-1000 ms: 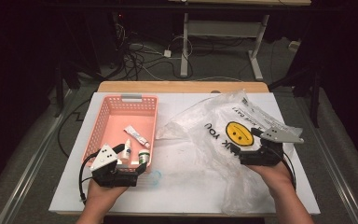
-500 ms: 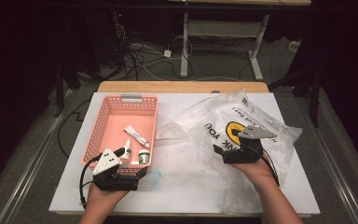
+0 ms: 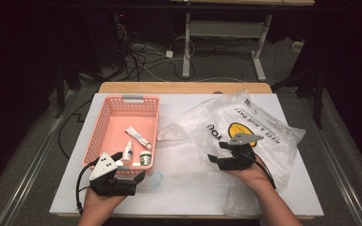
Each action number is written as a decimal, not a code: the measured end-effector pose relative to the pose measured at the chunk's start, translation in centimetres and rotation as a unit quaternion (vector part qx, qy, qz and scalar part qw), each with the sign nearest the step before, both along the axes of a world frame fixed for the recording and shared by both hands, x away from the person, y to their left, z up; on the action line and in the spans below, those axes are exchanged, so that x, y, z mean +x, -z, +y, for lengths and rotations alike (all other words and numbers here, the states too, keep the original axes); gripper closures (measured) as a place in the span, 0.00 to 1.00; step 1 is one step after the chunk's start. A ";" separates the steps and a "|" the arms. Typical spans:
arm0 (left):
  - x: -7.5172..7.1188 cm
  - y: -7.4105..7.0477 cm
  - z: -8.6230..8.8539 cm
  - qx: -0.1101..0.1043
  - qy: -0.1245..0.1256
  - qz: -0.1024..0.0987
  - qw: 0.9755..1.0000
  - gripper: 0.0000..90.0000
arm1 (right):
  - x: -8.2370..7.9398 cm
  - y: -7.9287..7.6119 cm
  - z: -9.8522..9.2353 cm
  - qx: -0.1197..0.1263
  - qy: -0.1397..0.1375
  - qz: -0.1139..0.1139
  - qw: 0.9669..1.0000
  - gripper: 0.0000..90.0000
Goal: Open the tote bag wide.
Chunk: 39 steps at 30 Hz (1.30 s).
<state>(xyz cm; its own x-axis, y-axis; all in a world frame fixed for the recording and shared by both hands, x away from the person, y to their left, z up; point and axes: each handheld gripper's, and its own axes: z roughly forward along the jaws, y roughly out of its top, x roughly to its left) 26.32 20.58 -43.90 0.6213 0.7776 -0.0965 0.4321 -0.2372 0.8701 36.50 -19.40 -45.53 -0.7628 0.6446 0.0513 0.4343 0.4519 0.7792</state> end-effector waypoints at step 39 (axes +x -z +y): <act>0.2 0.1 0.1 -0.011 -0.001 0.005 1.000 0.00 | 0.7 2.4 -0.8 -0.057 0.002 0.025 0.998 0.97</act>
